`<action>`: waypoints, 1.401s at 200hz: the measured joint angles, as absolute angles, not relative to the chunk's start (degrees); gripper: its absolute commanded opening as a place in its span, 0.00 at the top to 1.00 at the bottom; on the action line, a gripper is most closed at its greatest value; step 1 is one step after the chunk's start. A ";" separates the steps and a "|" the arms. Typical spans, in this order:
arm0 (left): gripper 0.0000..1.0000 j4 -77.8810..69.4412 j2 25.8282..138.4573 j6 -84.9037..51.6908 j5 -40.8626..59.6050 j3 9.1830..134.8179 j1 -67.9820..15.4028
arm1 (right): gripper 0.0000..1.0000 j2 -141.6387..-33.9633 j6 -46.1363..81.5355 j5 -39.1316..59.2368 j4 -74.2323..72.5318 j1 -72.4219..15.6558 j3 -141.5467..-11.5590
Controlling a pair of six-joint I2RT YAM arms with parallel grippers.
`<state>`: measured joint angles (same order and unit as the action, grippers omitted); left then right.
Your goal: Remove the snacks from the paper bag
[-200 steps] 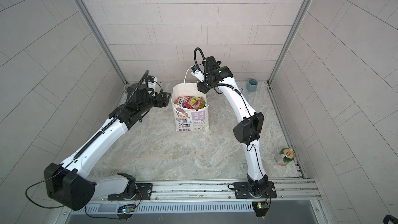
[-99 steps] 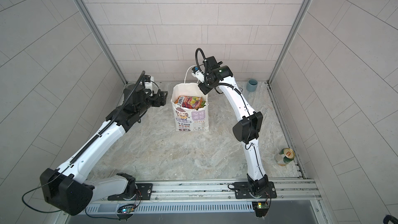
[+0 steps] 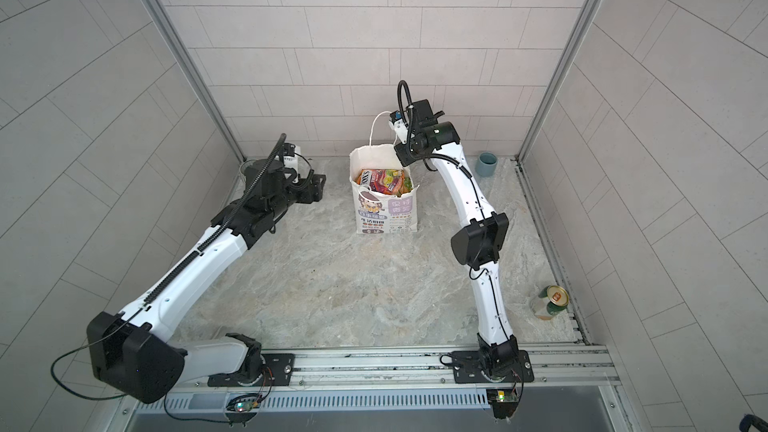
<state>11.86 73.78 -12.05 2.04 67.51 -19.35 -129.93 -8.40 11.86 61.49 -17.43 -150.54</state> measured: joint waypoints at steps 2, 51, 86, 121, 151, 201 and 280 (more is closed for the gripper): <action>0.18 11.81 73.78 -12.03 2.02 67.55 -19.35 | 1.00 -129.93 -8.40 11.75 61.45 -17.39 -150.63; 0.24 10.92 71.88 -13.34 1.89 66.41 -19.35 | 1.00 -123.50 -10.50 13.87 56.90 -18.39 -139.98; 0.31 9.67 67.33 -16.67 3.11 60.60 -20.18 | 1.00 -109.82 -11.53 14.76 49.98 -20.29 -120.44; 0.32 9.76 60.25 -17.67 2.42 53.23 -25.36 | 1.00 -98.54 -11.77 15.66 42.54 -20.73 -104.60; 0.32 10.33 57.87 -17.08 2.39 52.53 -31.09 | 1.00 -92.79 -10.96 16.25 34.65 -21.26 -94.19; 0.34 15.59 53.87 -13.41 1.65 52.60 -37.19 | 1.00 -81.34 -10.52 14.74 21.19 -27.94 -75.26; 0.35 24.53 46.00 -6.55 -3.31 56.93 -37.17 | 1.00 -70.59 -12.01 15.07 13.93 -33.76 -63.22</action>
